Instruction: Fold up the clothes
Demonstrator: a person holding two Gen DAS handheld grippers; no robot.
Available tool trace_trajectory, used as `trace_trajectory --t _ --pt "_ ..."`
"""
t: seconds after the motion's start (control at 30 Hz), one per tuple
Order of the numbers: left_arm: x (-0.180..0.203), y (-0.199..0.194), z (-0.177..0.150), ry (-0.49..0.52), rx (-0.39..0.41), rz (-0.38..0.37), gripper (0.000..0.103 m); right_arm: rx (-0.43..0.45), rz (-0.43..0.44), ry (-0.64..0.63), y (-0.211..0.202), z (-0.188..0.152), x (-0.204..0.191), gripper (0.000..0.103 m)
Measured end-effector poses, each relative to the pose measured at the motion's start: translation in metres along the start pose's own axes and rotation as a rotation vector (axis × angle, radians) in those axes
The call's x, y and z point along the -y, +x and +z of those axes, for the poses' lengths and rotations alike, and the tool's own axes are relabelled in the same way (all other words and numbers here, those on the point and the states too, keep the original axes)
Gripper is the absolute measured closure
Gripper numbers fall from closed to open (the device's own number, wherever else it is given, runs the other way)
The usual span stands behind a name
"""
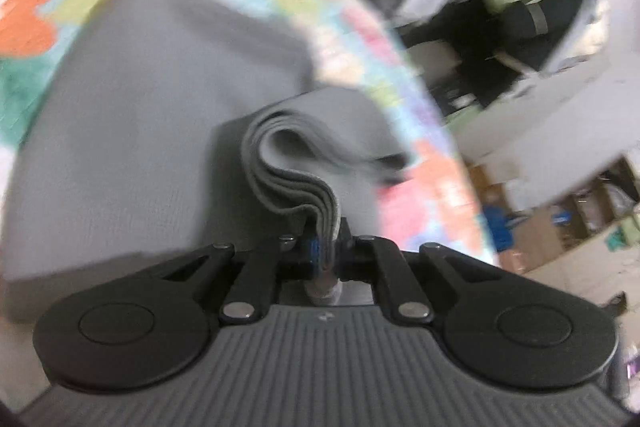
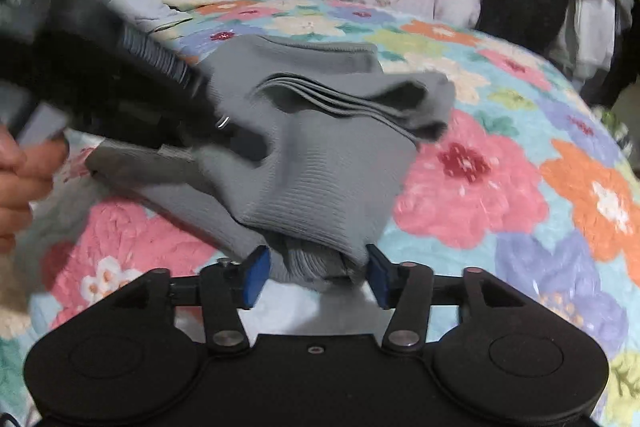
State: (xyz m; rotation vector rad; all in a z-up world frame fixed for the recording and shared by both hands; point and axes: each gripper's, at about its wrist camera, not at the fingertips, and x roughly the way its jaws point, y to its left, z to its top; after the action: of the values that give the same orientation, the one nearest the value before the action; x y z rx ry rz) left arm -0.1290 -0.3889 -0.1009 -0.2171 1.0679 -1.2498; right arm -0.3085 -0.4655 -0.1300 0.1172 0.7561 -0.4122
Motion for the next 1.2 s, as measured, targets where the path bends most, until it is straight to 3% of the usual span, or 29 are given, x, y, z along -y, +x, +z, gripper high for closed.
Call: trace_trajectory --t 0.2,0.3,0.43,0.5,0.57,0.63,0.7,0.8,0.9,0.97,1.03,1.2 --pt "0.032 -0.017 0.013 0.062 0.087 -0.107 0.096 0.044 -0.014 0.216 0.001 0.011 0.013 0.042" --pt "0.036 -0.023 0.012 0.085 0.101 -0.106 0.097 0.074 -0.099 0.29 -0.001 0.009 0.019 0.043" --pt "0.036 -0.025 0.003 0.104 0.089 -0.086 0.097 -0.007 -0.117 0.386 -0.013 0.014 0.03 0.066" --pt "0.029 -0.021 -0.003 0.088 0.069 -0.061 0.097 -0.032 -0.15 0.342 -0.005 0.013 0.03 0.066" --pt "0.022 -0.019 -0.01 0.107 0.053 0.012 0.097 -0.066 -0.149 0.341 0.002 0.009 0.031 0.066" --pt "0.014 -0.015 -0.019 0.152 0.031 0.133 0.097 -0.072 -0.138 0.32 0.006 0.004 0.031 0.065" --pt "-0.001 -0.01 -0.024 0.113 -0.008 0.166 0.097 -0.067 -0.132 0.289 0.006 0.0 0.03 0.062" --pt "-0.014 -0.015 -0.025 0.058 -0.015 0.143 0.096 -0.1 -0.077 0.264 -0.006 0.005 0.033 0.054" --pt "-0.027 -0.019 -0.026 0.003 -0.022 0.12 0.096 -0.131 0.055 0.286 -0.022 0.019 0.046 0.054" --pt "-0.029 -0.019 -0.025 -0.004 -0.026 0.119 0.095 -0.085 0.148 0.313 -0.035 0.032 0.056 0.054" --pt "-0.029 -0.018 -0.026 -0.003 -0.03 0.127 0.095 -0.038 0.198 0.355 -0.04 0.043 0.067 0.043" --pt "-0.027 -0.017 -0.029 -0.002 -0.013 0.129 0.094 -0.05 0.232 0.487 0.009 0.05 0.099 0.04"
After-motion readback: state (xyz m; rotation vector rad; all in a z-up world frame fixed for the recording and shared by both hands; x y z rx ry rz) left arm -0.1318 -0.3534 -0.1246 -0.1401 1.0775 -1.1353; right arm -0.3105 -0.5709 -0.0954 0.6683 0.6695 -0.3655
